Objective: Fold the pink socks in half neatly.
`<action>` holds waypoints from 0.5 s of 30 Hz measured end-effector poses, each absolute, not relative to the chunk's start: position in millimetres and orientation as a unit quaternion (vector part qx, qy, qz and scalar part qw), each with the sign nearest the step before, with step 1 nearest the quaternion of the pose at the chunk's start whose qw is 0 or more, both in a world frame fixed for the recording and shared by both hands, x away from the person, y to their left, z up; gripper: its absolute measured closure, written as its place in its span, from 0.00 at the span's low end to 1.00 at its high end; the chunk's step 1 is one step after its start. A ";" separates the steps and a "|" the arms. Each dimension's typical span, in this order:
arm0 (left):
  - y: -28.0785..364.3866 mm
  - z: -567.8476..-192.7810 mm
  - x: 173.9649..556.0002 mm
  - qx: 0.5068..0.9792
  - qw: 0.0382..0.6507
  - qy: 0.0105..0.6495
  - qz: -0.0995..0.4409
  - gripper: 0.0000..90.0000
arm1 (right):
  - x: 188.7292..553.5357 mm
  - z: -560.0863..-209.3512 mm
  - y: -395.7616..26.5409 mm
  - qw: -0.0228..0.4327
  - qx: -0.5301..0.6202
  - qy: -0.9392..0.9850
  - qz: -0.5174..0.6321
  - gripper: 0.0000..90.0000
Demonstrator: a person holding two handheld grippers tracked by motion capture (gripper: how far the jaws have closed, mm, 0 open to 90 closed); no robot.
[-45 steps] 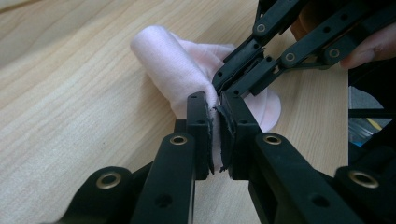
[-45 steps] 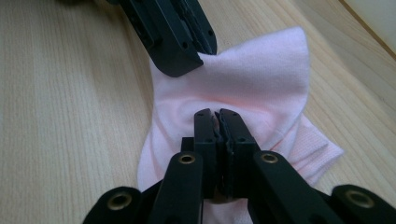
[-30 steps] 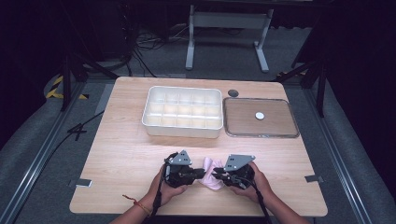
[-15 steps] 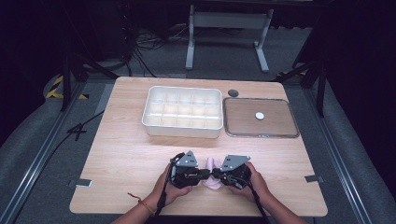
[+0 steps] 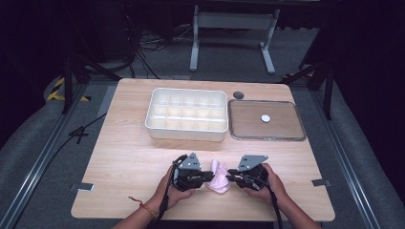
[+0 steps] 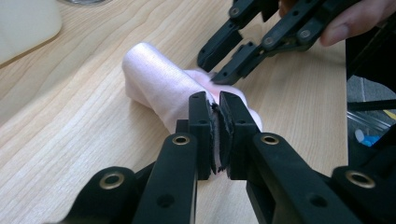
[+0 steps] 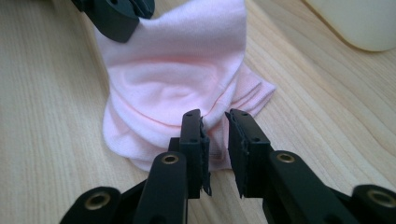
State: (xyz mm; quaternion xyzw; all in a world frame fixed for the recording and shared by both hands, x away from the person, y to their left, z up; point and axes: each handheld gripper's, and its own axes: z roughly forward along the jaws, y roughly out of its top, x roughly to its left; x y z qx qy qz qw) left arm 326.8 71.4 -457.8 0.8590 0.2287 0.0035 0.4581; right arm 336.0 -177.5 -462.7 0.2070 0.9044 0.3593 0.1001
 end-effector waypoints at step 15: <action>48.6 -456.7 321.7 0.881 0.435 0.187 0.023 0.93 | 337.3 -469.9 -171.5 0.103 0.211 0.904 0.358 0.87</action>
